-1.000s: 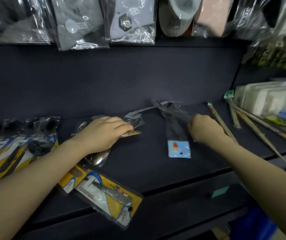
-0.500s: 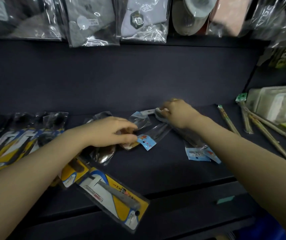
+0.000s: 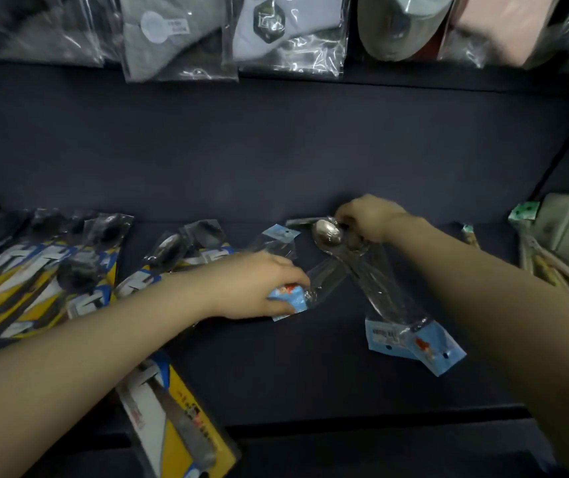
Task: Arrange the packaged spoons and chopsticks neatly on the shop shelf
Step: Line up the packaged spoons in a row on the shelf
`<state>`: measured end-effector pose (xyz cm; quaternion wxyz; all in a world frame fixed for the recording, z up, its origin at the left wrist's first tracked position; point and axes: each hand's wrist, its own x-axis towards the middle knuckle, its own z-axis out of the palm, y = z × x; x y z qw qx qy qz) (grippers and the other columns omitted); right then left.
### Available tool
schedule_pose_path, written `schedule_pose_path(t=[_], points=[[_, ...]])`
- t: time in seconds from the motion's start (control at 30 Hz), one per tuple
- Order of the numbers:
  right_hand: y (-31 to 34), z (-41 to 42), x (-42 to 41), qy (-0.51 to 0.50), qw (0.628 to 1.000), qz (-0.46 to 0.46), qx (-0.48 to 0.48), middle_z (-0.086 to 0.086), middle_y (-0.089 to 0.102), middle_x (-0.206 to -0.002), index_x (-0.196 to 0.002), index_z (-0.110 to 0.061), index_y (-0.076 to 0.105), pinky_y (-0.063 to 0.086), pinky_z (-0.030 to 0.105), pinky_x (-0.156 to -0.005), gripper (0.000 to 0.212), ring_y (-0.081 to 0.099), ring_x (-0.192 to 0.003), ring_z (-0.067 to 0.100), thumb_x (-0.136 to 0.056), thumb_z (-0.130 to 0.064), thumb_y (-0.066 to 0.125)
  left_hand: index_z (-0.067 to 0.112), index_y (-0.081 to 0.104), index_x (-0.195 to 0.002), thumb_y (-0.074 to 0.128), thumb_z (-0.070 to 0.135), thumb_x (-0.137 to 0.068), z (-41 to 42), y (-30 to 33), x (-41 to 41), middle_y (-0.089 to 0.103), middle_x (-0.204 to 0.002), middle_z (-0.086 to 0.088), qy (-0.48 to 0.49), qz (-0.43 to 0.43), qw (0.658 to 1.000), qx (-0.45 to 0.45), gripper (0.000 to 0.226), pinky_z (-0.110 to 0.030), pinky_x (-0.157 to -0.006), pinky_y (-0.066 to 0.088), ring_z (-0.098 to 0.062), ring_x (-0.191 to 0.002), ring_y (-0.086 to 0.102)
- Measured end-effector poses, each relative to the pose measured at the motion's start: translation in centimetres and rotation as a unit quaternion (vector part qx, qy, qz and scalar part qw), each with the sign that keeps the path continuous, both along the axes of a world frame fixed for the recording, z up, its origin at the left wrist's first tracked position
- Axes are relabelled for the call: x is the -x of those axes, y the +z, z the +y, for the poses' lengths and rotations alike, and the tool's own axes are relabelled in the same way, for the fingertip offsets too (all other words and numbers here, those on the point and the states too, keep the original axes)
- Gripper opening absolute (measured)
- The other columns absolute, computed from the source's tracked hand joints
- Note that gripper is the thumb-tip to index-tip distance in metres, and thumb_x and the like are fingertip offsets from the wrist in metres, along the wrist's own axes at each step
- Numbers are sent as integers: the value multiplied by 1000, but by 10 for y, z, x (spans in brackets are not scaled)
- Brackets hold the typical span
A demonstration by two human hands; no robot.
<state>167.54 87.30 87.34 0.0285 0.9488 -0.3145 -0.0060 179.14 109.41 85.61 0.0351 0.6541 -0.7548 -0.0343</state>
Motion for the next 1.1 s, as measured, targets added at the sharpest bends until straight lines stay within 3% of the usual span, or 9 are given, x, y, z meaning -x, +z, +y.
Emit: schedule_pose_path(t=[0.17,0.27,0.4,0.5,0.63,0.77,0.9,1.0,1.1], points=[[18,10,-1,48,973,-119,189,9,62,-113,-112,-17,56,37,37,-84,33,57,-104,31,-81,-6,50,27,53,-124,46,41,-91,-10,5,19,55,-119,9,-8,0,1000,-14,36,-31,-92,42,-11,-108,51],[36,30,-5,99,944,-210,234,12,60,-113,-120,-15,56,34,38,-83,39,54,-102,33,-84,-4,45,17,62,-111,45,45,-90,0,17,17,59,-109,1,34,53,990,129,39,-38,-89,45,-16,-102,55],[46,76,-18,219,919,-240,225,12,60,-114,-119,-16,59,36,40,-81,35,54,-96,34,-89,-9,43,5,59,-99,56,32,-82,29,32,1,56,-101,-15,156,-11,900,406,32,-45,-78,47,-32,-92,55],[47,107,-34,265,918,-227,186,12,60,-106,-118,-16,60,35,39,-76,30,55,-94,35,-93,-14,43,7,53,-103,71,21,-72,49,32,-5,53,-103,-17,229,-96,857,452,38,-42,-77,36,-30,-94,42],[43,130,-55,312,918,-131,208,6,54,-114,-122,-24,54,27,34,-75,35,49,-103,29,-92,-11,43,12,54,-106,61,25,-77,70,29,-14,54,-107,-14,270,-287,783,481,33,-40,-79,25,-30,-99,34],[32,150,-67,336,916,-115,187,2,56,-112,-114,-22,57,29,32,-82,25,46,-105,24,-94,-18,44,10,49,-115,52,54,-78,76,30,-23,62,-103,-16,342,-160,884,275,58,-41,-67,40,-37,-95,56],[24,151,-69,283,930,-203,117,3,57,-117,-115,-21,60,30,34,-92,25,46,-112,25,-92,-26,50,12,45,-105,42,37,-93,73,13,-38,63,-81,-14,333,-165,896,242,28,-29,-45,24,-38,-73,61],[11,145,-61,133,954,-268,-28,9,45,-133,-133,-17,46,34,39,-100,50,41,-122,31,-86,-22,60,10,46,-102,48,32,-91,71,6,-56,63,-84,-17,347,-58,906,235,24,-32,-49,30,-39,-74,58],[-5,133,-46,-28,969,-213,-123,16,47,-131,-131,-8,44,40,37,-93,51,44,-120,34,-85,-23,60,11,43,-116,53,33,-88,70,3,-68,60,-105,-16,381,-31,907,174,36,-36,-60,39,-38,-92,58]])
